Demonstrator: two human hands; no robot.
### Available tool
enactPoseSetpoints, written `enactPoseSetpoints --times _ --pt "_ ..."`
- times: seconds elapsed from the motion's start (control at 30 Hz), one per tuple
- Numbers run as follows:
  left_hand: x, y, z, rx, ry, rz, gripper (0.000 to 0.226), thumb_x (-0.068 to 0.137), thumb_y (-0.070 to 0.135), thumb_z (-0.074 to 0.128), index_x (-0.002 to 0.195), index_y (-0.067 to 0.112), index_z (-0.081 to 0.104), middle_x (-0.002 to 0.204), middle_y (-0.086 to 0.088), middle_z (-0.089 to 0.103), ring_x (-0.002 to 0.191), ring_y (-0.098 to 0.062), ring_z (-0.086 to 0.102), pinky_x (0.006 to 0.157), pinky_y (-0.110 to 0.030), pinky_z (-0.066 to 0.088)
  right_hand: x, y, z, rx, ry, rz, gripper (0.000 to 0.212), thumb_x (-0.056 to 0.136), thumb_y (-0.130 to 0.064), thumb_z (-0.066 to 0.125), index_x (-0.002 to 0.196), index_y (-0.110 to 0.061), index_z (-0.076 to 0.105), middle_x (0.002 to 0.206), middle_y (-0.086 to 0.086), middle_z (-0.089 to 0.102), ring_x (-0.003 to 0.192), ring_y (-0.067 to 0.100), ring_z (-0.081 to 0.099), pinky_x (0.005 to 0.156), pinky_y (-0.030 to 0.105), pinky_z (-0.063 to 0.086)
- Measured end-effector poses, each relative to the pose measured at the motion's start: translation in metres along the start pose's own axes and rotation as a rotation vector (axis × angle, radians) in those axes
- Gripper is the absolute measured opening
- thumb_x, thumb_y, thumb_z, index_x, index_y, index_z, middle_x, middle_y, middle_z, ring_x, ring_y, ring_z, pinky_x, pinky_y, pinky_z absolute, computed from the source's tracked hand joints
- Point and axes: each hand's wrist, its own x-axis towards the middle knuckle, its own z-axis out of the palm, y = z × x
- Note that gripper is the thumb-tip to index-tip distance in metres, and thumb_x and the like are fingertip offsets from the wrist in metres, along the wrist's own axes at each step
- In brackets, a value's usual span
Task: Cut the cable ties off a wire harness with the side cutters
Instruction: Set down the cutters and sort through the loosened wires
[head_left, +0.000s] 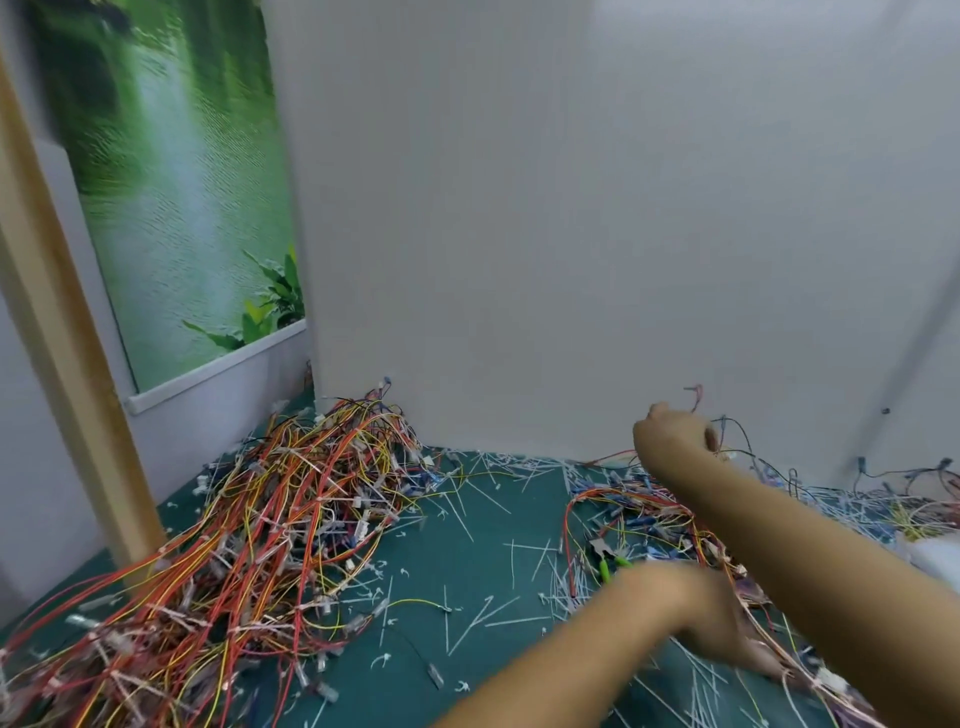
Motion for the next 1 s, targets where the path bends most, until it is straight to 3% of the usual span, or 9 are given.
enactPoseSetpoints --times 0.1,0.17,0.3,0.43,0.5,0.6,0.77,0.87,1.0 --pt "-0.024 -0.054 -0.045 0.071 0.083 -0.178 0.053 0.096 0.056 0.058 0.080 0.006 0.066 0.074 -0.009 0.061 0.067 -0.023 0.057 0.064 -0.034 0.051 0.005 0.000 0.003 -0.039 0.169 -0.035 0.032 0.103 -0.019 0.053 0.133 -0.018 0.063 0.136 0.006 0.056 0.125 0.028 0.047 0.095 0.037 0.046" --pt "-0.045 -0.107 -0.074 0.023 0.268 -0.377 0.049 0.099 0.050 0.056 0.076 0.006 0.059 0.072 -0.008 0.057 0.072 -0.025 0.058 0.072 -0.037 0.053 0.012 0.004 0.011 -0.101 0.237 -0.043 0.028 0.103 -0.022 0.051 0.126 -0.021 0.066 0.132 0.003 0.057 0.127 0.026 0.040 0.101 0.037 0.036" --pt "-0.100 -0.213 -0.111 0.083 0.709 -0.788 0.037 0.097 0.036 0.059 0.117 0.006 0.064 0.116 -0.018 0.064 0.103 -0.031 0.062 0.090 -0.041 0.055 0.024 0.011 0.031 -0.130 0.325 -0.133 0.029 0.095 -0.017 0.063 0.124 -0.019 0.069 0.138 0.005 0.046 0.137 0.029 0.030 0.111 0.041 0.025" --pt "-0.147 -0.266 -0.114 0.024 0.657 -1.013 0.042 0.088 0.025 0.071 0.124 0.007 0.060 0.118 -0.015 0.066 0.101 -0.031 0.063 0.080 -0.041 0.053 0.026 0.017 0.057 0.033 0.283 -0.280 0.029 0.096 -0.017 0.063 0.124 -0.018 0.069 0.133 0.006 0.054 0.125 0.027 0.050 0.104 0.038 0.045" --pt "-0.155 -0.271 -0.109 0.039 0.583 -1.012 0.043 0.086 0.025 0.073 0.121 0.006 0.058 0.121 -0.015 0.066 0.102 -0.031 0.065 0.085 -0.041 0.056 0.023 0.017 0.070 0.259 0.139 -0.312 0.030 0.100 -0.025 0.060 0.127 -0.015 0.068 0.131 0.008 0.060 0.115 0.026 0.062 0.098 0.039 0.054" --pt "-0.156 -0.269 -0.106 0.045 0.579 -0.939 0.033 0.087 0.036 0.074 0.096 0.008 0.059 0.106 -0.014 0.069 0.089 -0.029 0.067 0.084 -0.044 0.058 0.019 0.009 0.069 0.586 0.074 -0.351 0.033 0.102 -0.031 0.058 0.126 -0.011 0.069 0.121 0.009 0.072 0.103 0.021 0.068 0.096 0.037 0.056" --pt "-0.158 -0.245 -0.118 0.047 0.896 -0.816 0.044 0.090 0.053 0.067 0.072 0.013 0.059 0.071 -0.008 0.065 0.066 -0.028 0.064 0.066 -0.034 0.055 0.002 -0.015 0.028 1.029 0.016 -0.457 0.026 0.105 -0.027 0.058 0.112 -0.007 0.073 0.085 0.000 0.078 0.066 0.010 0.074 0.069 0.028 0.061" --pt "-0.154 -0.222 -0.130 -0.083 1.059 -0.654 0.053 0.091 0.047 0.067 0.053 0.011 0.058 0.046 -0.003 0.052 0.045 -0.024 0.053 0.051 -0.023 0.041 -0.013 -0.034 -0.008 1.257 -0.083 -0.573 0.027 0.105 -0.026 0.060 0.115 -0.004 0.071 0.088 0.005 0.080 0.069 0.015 0.076 0.062 0.027 0.061" --pt "-0.146 -0.189 -0.139 -0.440 1.091 -0.413 0.033 0.093 0.035 0.068 0.069 0.013 0.071 0.065 -0.003 0.070 0.059 -0.017 0.065 0.059 -0.025 0.044 -0.036 -0.058 -0.049 1.748 -0.243 -0.687 0.040 0.105 -0.034 0.059 0.122 0.002 0.062 0.098 0.017 0.079 0.082 0.026 0.077 0.068 0.031 0.062"
